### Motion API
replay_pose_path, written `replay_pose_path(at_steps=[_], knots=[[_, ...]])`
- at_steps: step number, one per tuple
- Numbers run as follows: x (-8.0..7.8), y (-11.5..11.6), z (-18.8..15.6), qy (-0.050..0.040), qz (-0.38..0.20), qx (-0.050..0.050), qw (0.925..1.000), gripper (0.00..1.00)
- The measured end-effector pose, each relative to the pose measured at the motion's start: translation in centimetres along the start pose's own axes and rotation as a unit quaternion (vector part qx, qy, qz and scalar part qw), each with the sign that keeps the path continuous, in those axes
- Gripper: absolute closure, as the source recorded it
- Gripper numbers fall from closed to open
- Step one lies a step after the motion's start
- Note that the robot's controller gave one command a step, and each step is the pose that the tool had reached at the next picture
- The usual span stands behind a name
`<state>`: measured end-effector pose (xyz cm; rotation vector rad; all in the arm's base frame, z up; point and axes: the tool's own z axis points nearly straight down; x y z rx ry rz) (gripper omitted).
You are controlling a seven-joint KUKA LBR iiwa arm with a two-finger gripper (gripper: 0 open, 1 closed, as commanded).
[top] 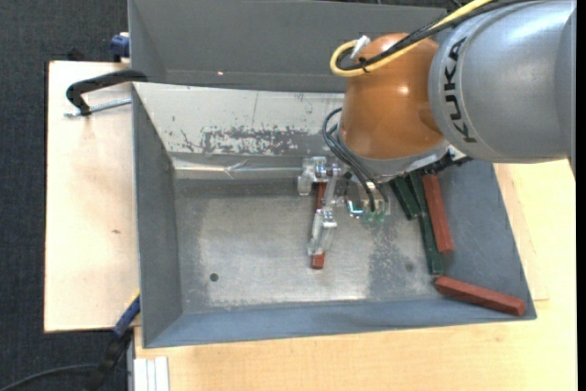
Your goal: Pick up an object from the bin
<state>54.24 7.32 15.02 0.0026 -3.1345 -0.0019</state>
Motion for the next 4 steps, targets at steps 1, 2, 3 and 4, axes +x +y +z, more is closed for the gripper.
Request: replay_pose_path(at_steps=[1,2,3,4], knots=[[-3.7,-7.5,8.1,-0.0046,-0.067,0.001,0.9977,0.0],[-4.1,-7.2,7.5,-0.0113,-0.069,0.001,0.9976,1.0],[-3.7,-7.2,7.8,-0.0052,-0.069,0.0,0.9976,0.0],[-1.8,-3.6,7.8,-0.0054,-0.051,-0.001,0.9987,0.0]])
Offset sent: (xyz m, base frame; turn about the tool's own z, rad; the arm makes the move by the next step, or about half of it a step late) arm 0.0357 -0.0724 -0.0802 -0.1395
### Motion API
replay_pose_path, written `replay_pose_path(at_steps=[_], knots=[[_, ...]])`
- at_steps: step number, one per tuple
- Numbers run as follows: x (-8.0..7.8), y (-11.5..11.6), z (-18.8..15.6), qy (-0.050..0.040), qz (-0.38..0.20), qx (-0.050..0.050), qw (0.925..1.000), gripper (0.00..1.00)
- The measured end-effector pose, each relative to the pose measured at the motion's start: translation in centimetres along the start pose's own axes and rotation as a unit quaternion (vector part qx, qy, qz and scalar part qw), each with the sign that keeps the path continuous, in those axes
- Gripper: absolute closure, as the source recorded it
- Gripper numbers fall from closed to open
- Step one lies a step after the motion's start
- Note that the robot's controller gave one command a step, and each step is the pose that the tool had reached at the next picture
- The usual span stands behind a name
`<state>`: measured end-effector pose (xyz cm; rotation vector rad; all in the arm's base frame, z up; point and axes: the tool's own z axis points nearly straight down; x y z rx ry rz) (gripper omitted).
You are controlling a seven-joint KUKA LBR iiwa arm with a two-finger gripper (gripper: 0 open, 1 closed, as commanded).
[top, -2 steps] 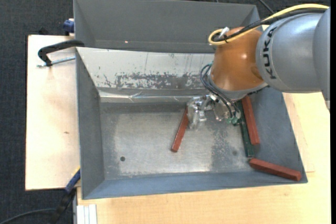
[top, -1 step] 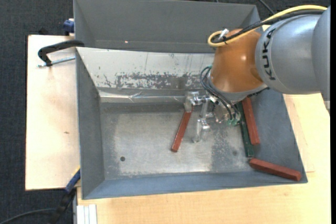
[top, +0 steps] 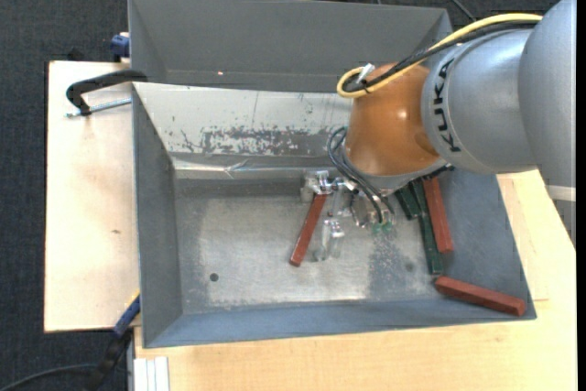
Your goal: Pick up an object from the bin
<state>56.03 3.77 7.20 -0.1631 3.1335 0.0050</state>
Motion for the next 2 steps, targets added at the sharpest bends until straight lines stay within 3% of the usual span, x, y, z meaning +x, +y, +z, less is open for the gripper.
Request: replay_pose_path(at_steps=[1,2], knots=[[0.1,-0.2,0.1,0.0009,0.002,0.001,1.0,1.0],[5.6,-0.1,-14.2,-0.004,0.011,0.001,0.9999,1.0]])
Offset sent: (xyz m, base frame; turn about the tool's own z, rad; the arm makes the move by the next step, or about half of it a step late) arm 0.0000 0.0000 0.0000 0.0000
